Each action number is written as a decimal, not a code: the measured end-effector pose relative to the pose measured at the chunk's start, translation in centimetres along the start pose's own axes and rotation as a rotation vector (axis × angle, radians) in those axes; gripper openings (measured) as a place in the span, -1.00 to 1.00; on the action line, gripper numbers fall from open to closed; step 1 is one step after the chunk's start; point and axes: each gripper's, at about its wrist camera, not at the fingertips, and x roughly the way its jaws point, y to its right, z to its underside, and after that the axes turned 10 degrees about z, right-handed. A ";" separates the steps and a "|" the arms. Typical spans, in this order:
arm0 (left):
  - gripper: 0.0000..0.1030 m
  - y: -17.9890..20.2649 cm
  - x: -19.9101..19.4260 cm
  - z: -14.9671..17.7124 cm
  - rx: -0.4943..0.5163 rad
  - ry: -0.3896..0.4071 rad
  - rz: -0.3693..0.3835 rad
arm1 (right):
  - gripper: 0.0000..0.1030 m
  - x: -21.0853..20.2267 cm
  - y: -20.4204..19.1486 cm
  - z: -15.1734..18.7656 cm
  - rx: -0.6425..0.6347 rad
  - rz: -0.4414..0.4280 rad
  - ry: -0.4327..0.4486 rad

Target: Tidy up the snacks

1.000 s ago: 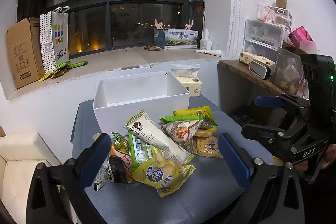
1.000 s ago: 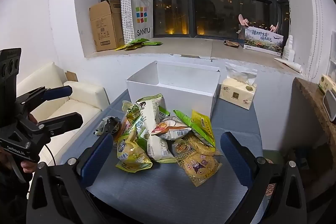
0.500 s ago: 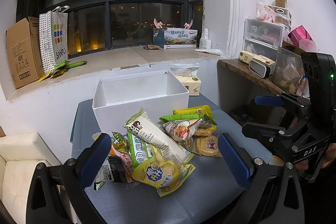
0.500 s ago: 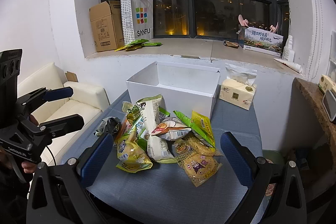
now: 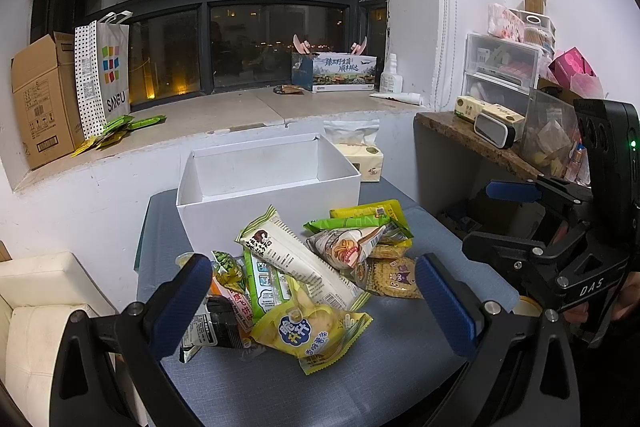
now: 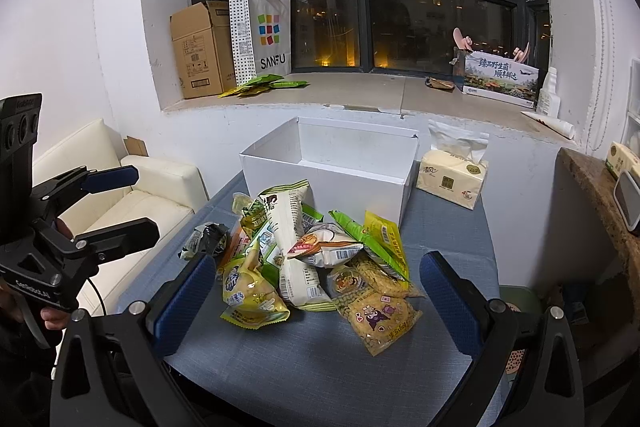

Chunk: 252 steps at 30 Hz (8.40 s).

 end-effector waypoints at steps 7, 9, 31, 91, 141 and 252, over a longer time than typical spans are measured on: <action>1.00 0.0 0.0 0.0 0.001 -0.005 0.001 | 1.00 -0.1 0.0 0.0 0.000 0.002 -0.001; 1.00 0.0 0.0 0.0 0.001 -0.005 -0.001 | 1.00 -0.1 0.0 0.0 0.000 0.001 0.000; 1.00 0.0 0.0 0.1 0.000 -0.005 -0.003 | 1.00 -0.1 -0.1 0.1 -0.001 0.004 -0.003; -0.31 -23.4 20.9 5.2 -0.120 -0.450 -0.084 | 1.00 2.2 0.6 1.7 0.014 0.032 -0.090; -0.31 -4.0 -2.8 3.7 -0.055 0.147 0.057 | -0.55 22.5 7.7 -0.4 0.169 -0.212 -0.359; 1.00 -9.6 -1.2 6.9 -0.293 0.058 0.067 | 0.27 24.8 12.4 1.4 -0.345 -0.443 -0.398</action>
